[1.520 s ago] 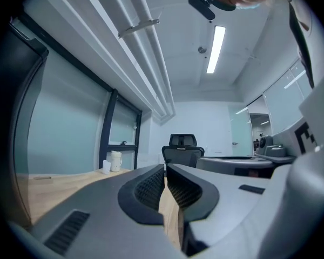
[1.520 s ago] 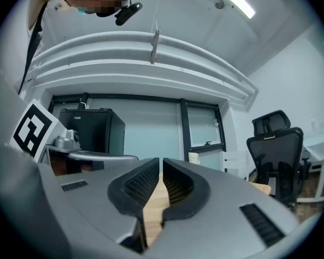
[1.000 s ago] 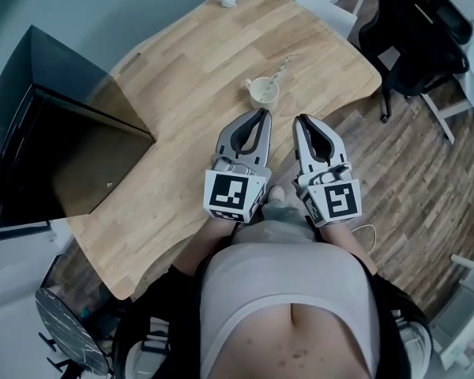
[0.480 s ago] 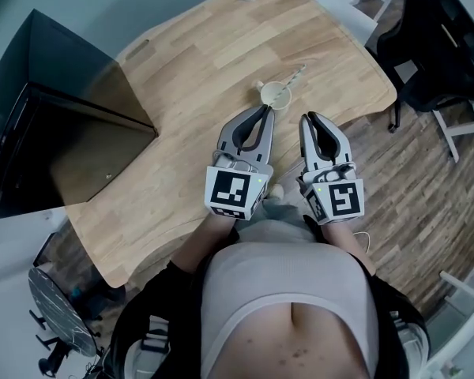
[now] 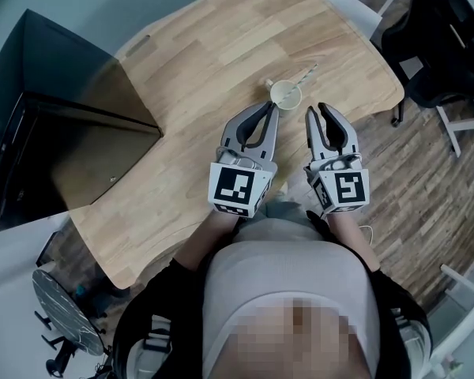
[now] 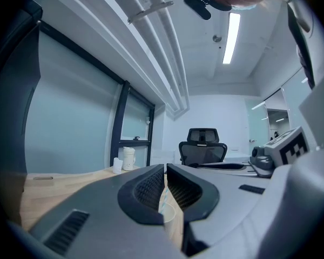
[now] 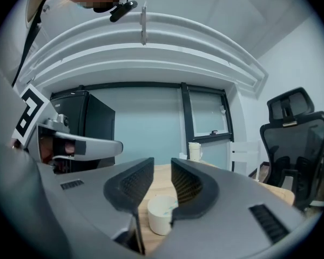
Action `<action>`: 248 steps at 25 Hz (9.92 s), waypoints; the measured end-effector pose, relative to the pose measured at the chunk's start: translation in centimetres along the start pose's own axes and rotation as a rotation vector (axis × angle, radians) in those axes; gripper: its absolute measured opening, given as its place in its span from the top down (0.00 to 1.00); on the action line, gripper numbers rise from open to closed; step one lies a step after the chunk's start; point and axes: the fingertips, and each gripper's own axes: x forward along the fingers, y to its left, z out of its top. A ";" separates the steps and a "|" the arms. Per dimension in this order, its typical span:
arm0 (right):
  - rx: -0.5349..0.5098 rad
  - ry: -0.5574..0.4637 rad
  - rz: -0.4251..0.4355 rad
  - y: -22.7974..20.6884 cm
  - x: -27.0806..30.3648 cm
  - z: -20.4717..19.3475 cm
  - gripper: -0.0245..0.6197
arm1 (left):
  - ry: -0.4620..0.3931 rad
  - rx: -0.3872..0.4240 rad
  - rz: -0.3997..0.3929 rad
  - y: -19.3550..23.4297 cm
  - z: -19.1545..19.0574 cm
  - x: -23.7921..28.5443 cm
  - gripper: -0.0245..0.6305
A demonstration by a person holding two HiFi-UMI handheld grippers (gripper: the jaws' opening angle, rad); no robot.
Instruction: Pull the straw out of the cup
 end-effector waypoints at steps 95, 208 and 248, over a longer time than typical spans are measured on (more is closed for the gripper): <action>-0.028 -0.229 0.052 2.2 -7.8 7.3 0.90 | -0.063 0.079 -0.015 -7.0 2.6 -5.6 0.93; -0.086 -0.194 0.072 38.3 -51.2 4.4 0.90 | -0.072 0.065 -0.098 -26.5 -4.0 -55.4 0.93; -0.118 -0.237 0.084 38.1 -56.3 5.9 0.90 | -0.116 0.087 -0.092 -31.0 -2.5 -57.6 0.93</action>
